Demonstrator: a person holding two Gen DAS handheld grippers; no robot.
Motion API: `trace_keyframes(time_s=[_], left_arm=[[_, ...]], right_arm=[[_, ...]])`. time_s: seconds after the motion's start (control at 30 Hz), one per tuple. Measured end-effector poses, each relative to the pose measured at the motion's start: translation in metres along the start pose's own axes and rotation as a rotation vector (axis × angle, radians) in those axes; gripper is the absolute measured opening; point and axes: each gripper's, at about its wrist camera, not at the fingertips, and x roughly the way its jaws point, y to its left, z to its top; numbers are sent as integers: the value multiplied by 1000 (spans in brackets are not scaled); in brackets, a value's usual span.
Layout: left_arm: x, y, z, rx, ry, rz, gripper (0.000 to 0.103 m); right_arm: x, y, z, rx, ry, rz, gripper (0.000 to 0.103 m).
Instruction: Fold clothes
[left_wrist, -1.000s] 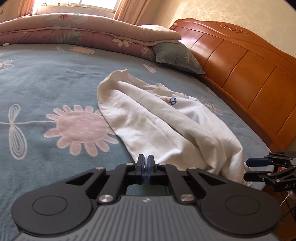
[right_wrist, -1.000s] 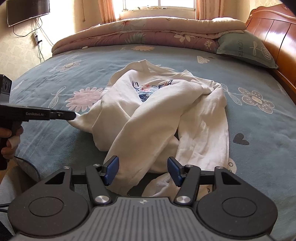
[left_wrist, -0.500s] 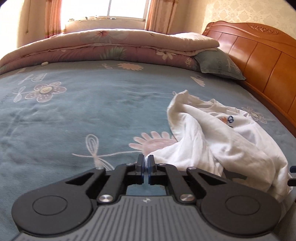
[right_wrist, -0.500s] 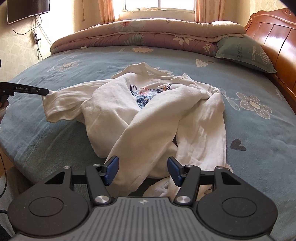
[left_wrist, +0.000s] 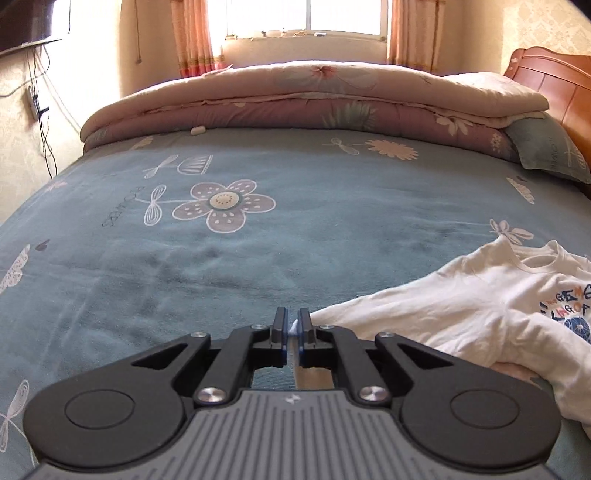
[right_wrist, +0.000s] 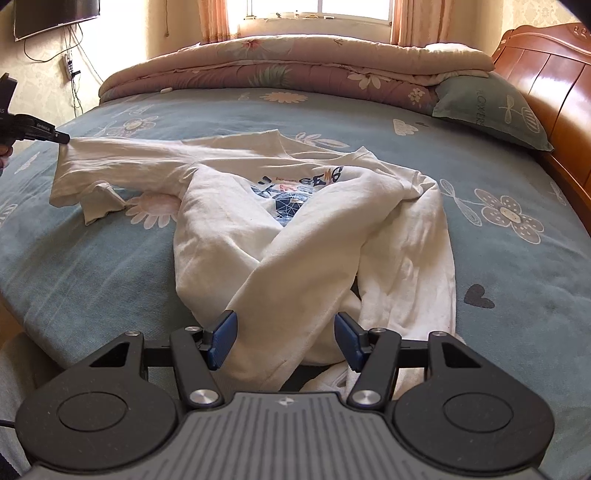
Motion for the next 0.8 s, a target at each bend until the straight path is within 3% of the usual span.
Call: trace_keyframes(time_s=[0.1,0.2,0.27,0.37,0.63,0.8], left_arm=[[7,7,-1,-47,2,6,8],[5,11,-10,-77,8,-32,15],[0,12,-21,-89,16,-56,34],[8,21,-43,-230,66,-130,56],[31,48,-102,-610,203,-325,60],[42,42,-99,-702,176,-411,64]], right_arm=[[0,2,2,-6,-2,2,67],[0,4,3,-14,-2,1,68],[0,4,3,-14,-1,1,68],[2,5,4,-14,0,10,68],[11,16,5,-31,7,43,69],[8,14,2,-25,7,34,71]])
